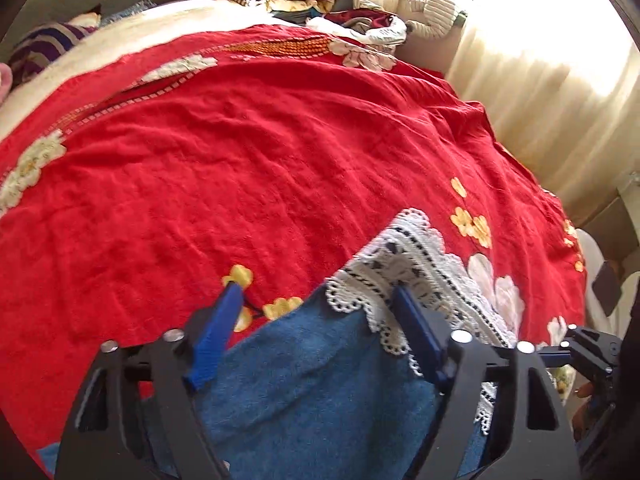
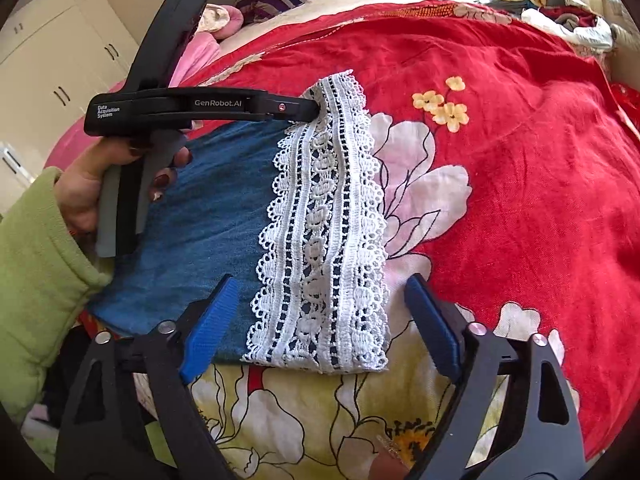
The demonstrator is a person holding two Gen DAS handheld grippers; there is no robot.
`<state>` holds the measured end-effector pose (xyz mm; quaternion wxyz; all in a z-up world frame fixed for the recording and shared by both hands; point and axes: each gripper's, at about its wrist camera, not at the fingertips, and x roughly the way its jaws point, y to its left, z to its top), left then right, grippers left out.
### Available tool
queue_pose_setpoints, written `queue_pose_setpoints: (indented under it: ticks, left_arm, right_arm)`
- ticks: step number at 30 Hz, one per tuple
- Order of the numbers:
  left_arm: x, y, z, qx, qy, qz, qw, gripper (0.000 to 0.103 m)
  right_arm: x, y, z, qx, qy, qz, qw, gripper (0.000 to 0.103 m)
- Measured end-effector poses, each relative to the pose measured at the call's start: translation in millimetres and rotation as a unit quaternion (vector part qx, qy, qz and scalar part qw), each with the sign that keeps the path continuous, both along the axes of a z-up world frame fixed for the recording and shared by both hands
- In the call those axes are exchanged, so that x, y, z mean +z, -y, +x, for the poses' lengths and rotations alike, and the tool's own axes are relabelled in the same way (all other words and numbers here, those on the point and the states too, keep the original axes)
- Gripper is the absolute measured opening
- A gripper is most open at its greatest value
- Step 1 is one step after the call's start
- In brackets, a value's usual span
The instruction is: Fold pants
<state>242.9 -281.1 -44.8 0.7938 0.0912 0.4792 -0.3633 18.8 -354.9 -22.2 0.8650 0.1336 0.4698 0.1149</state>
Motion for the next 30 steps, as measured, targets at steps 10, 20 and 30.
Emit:
queue_pose_setpoints:
  ticks: [10,20,30]
  left_arm:
    - [-2,12,-18,-0.02,0.001,0.001,0.9998,0.027]
    - [33,-27,-24,0.005,0.004,-0.084,0.9964,0.015]
    - [65,-136,-44,0.073,0.028,-0.134,0.9879,0.014]
  right_arm:
    - [-7,-8,6,0.033,0.002,0.017,0.999,0.032]
    - [36,-33,-7,0.081,0.066,0.002,0.995,0.019]
    - [76,-132,-4,0.201,0.117,-0.001,0.973,0.018]
